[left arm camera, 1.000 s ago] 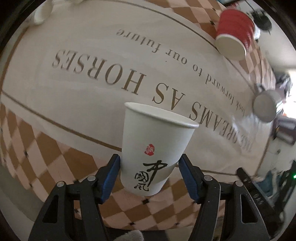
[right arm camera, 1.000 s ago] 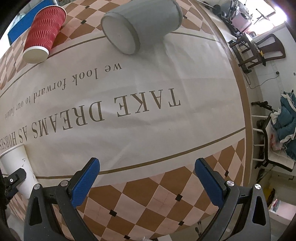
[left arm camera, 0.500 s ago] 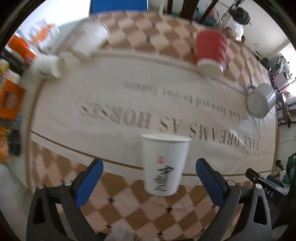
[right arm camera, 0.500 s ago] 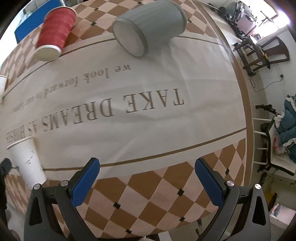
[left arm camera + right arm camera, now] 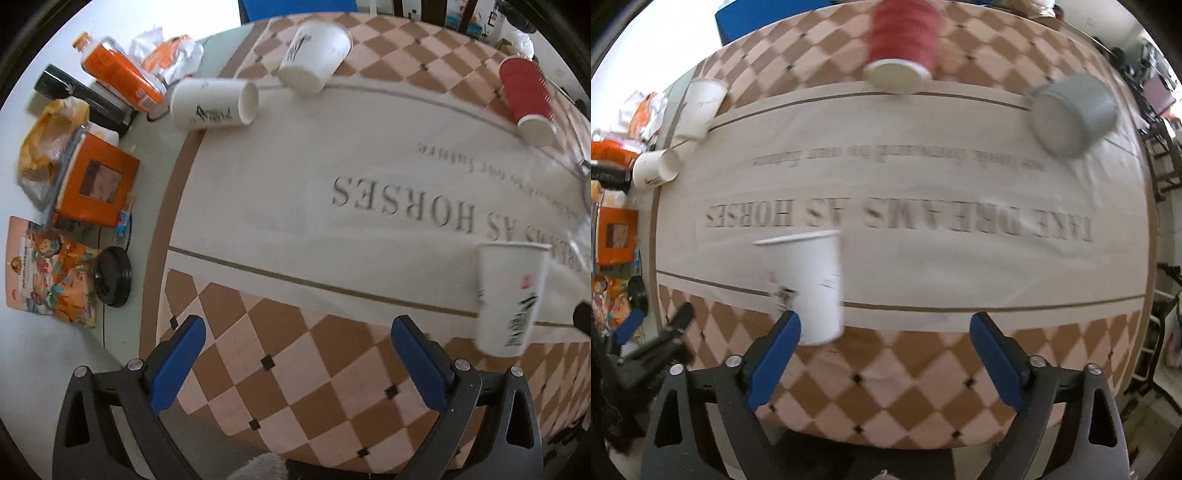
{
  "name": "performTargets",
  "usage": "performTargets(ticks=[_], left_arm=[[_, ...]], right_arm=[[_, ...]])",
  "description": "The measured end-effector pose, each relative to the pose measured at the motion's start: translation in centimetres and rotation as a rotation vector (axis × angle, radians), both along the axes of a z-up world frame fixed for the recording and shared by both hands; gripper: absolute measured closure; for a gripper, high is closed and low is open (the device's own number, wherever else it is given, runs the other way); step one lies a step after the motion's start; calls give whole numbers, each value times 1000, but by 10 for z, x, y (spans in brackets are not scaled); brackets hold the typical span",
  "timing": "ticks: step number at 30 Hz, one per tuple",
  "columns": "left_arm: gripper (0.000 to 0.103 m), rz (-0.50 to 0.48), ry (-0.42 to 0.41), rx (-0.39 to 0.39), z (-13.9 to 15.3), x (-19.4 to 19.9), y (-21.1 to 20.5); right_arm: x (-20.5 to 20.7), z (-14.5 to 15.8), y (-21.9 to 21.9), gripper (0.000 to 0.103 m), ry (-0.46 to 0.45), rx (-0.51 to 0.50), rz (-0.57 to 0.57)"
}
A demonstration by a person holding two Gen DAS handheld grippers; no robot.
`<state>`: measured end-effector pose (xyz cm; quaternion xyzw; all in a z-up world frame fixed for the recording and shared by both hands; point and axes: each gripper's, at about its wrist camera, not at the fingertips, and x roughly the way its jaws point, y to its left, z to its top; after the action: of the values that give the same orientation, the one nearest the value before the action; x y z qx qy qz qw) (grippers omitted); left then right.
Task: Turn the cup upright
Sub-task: 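Grasp the white cup with the right tool while the left tool releases it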
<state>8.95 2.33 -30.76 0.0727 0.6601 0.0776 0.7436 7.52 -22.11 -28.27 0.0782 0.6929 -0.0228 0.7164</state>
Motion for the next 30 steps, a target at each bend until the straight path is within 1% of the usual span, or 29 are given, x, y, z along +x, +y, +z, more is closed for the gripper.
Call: performTargets(ticks=[2,6,11,15,19,28,30], left_arm=[[0,-13,11,-3,-8,-1,7],[0,-20,42,-22,-24,-4,15],[0,-40,58,-33,-37,-5,18],[0,-48,63,-44,-38,-4,19],[0,-53,61,-47,-36,-4,17],[0,-69,65,-57,-35,3,13],[0,-69,65,-65,-34,5,12]], right_arm=[[11,-6,16,16,13,15,9],[30,-22,44,21,46,-6,41],[44,-43,59,27,86,-23,56],[49,-54,68,40,113,-21,55],[49,-54,71,41,91,-28,25],[38,-51,62,42,64,6,-67],[36,-48,58,43,46,13,-84]])
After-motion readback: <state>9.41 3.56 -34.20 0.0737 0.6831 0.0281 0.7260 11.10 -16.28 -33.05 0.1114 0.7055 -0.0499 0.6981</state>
